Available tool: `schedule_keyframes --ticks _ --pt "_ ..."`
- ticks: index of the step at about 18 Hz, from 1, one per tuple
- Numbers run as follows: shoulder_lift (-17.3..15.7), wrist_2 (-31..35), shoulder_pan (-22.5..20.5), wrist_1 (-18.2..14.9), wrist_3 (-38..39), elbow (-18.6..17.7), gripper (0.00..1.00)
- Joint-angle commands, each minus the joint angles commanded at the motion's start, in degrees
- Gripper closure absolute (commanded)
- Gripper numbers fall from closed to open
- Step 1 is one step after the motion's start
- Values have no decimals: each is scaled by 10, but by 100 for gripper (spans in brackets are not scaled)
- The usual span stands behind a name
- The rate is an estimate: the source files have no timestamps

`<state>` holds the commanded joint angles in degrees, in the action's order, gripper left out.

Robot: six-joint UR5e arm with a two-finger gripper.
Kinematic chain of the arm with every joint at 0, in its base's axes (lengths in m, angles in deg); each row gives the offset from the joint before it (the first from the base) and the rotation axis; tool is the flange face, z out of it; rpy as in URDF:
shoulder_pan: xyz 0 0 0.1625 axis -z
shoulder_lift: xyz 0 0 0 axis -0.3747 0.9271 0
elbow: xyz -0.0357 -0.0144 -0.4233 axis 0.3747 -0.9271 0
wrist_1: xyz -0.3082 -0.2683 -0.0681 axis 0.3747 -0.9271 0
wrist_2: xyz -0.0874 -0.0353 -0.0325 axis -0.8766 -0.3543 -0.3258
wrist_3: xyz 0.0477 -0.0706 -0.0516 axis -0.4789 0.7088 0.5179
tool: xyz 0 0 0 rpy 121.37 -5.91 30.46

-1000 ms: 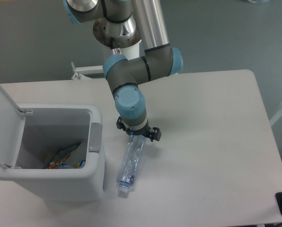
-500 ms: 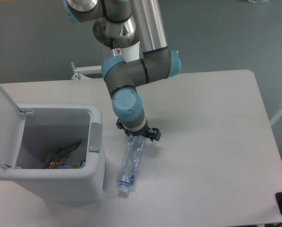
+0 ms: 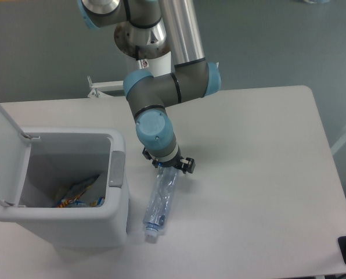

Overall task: Place the trash in the trash can
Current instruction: 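Lower the gripper and close it on the bottle's upper end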

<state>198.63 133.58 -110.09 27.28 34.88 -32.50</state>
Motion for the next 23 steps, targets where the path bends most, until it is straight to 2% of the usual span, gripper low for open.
schedule_keyframes --ticks 6,12,23 --pt "0 0 0 1 0 1 36" --pt "-1 0 1 2 1 1 45" --pt "-1 8 1 3 -3 9 48"
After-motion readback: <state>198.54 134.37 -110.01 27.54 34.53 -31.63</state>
